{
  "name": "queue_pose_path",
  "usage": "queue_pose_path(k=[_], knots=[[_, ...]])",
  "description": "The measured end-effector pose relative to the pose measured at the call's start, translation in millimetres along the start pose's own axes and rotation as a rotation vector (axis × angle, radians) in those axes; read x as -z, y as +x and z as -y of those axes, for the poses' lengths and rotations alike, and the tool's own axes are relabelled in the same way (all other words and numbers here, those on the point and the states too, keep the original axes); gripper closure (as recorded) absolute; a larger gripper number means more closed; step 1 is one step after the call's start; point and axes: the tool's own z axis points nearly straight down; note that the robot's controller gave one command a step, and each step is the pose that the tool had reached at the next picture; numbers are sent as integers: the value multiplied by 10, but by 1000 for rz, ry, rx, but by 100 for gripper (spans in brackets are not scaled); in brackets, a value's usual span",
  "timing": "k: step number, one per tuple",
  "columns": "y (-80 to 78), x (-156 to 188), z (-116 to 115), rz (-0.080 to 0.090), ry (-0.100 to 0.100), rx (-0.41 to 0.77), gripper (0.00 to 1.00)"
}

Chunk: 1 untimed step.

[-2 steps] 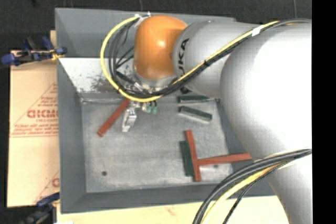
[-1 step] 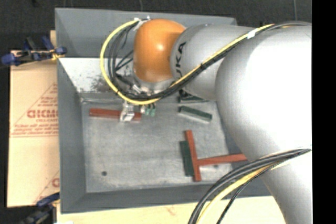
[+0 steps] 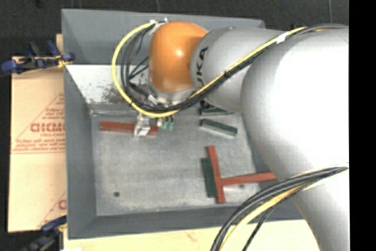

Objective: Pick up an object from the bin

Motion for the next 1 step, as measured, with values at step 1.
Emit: queue_pose_path(k=[1], knots=[[194,1856,42,5,-2,-16,100]])
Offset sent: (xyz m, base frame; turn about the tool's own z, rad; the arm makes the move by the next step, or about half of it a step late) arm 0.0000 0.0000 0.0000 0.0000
